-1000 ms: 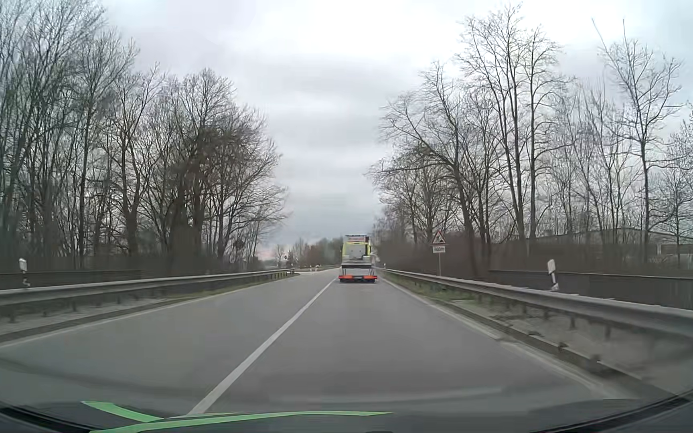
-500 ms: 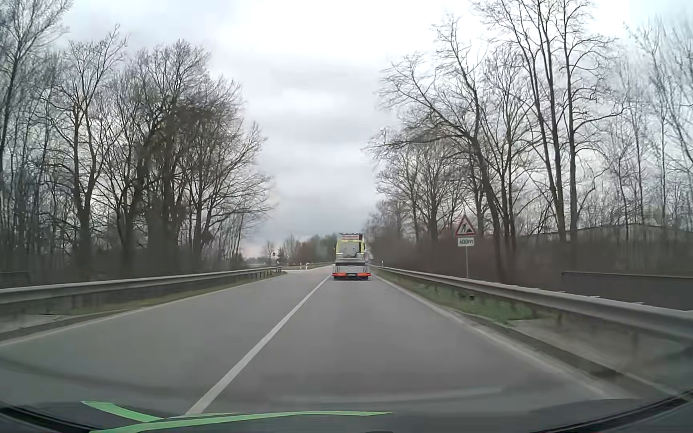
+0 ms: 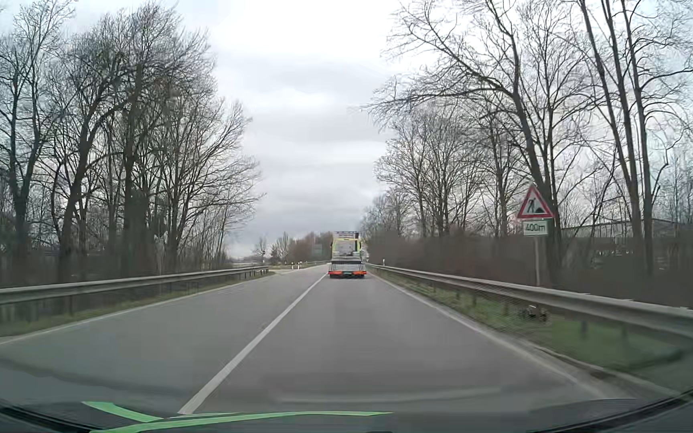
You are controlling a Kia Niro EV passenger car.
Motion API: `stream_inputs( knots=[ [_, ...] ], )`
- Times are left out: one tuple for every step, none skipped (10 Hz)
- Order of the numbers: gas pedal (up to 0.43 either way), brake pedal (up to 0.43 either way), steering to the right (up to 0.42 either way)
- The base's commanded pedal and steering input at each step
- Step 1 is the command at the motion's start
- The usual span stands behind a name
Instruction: Follow the waypoints while adhering to traffic rules and regulations
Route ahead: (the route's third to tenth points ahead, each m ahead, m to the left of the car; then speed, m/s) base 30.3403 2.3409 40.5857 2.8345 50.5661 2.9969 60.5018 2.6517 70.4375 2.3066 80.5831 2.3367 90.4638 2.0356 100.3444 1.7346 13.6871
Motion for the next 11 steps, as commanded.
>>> stream_inputs(
  knots=[
    [0.311,0.000,0.005],
    [0.287,0.000,0.005],
    [0.260,0.000,0.003],
    [0.228,0.000,0.001],
    [0.209,0.000,0.000],
    [0.209,0.000,0.000],
    [0.197,0.000,0.000],
    [0.189,0.000,0.001],
    [0.189,0.000,0.001],
    [0.177,0.000,0.001],
    [0.177,0.000,0.000]
  ],
)
